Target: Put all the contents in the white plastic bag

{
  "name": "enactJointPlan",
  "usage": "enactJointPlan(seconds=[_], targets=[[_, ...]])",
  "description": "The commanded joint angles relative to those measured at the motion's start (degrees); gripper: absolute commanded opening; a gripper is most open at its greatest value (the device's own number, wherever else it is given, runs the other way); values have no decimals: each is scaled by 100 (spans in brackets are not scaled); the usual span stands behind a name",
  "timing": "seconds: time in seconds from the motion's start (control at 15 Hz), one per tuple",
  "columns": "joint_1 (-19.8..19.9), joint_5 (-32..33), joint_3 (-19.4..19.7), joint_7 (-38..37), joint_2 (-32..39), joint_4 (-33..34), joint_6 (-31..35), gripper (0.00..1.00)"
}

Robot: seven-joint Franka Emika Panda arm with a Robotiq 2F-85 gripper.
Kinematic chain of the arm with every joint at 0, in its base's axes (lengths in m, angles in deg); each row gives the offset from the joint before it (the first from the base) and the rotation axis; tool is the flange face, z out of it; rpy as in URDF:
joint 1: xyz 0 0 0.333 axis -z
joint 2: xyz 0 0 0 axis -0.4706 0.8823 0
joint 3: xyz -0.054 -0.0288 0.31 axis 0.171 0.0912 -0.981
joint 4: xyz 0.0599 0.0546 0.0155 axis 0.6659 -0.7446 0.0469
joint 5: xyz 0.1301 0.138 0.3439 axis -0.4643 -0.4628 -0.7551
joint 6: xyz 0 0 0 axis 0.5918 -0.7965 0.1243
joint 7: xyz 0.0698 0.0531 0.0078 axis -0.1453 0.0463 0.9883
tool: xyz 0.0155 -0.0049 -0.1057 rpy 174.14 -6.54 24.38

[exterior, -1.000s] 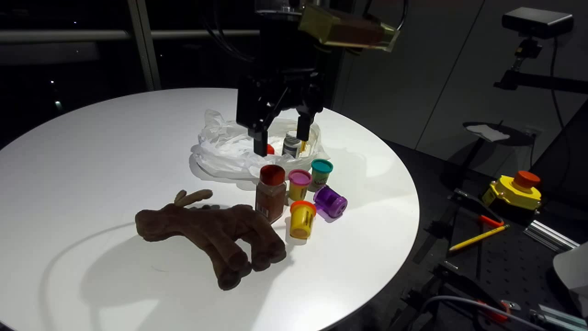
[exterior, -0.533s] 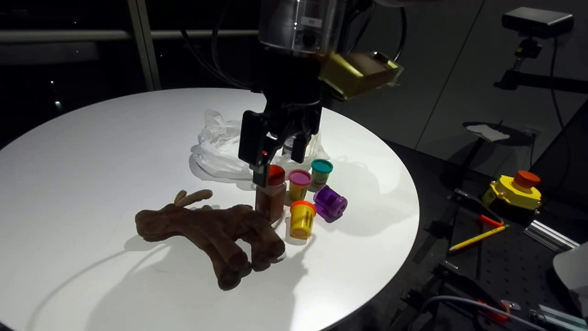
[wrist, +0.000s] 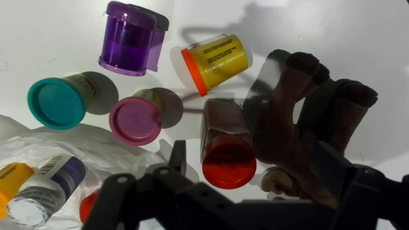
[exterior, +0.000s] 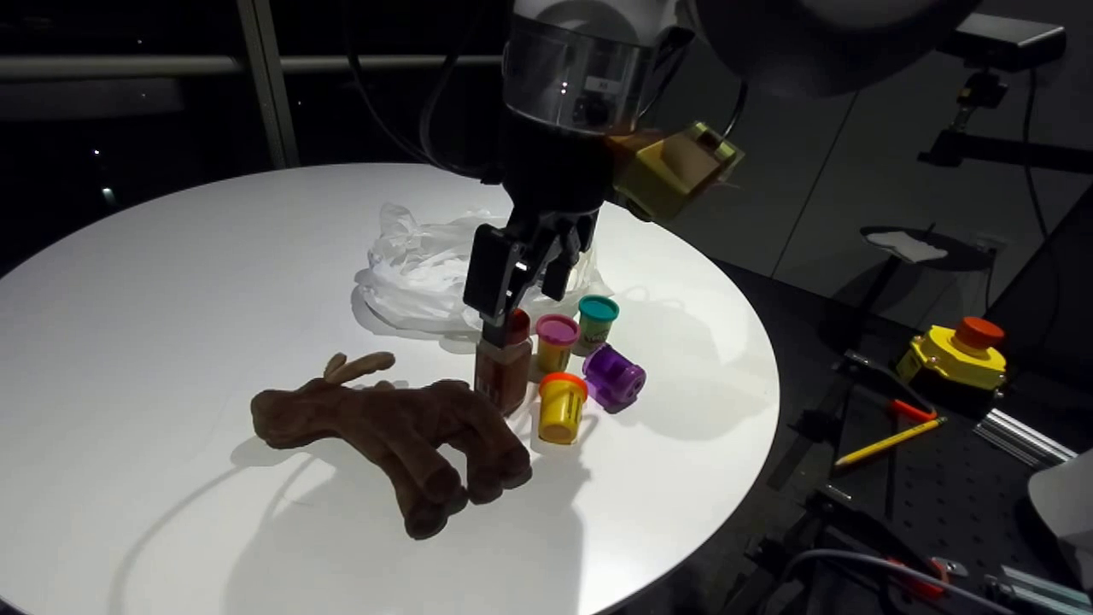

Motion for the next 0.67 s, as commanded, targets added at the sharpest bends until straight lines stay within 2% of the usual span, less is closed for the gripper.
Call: enactJointPlan(seconds=[0.0,0.6], targets=[[-54,17,71,-15,177,55,196,100],[-141,35,362,-126,578,315,421,100]])
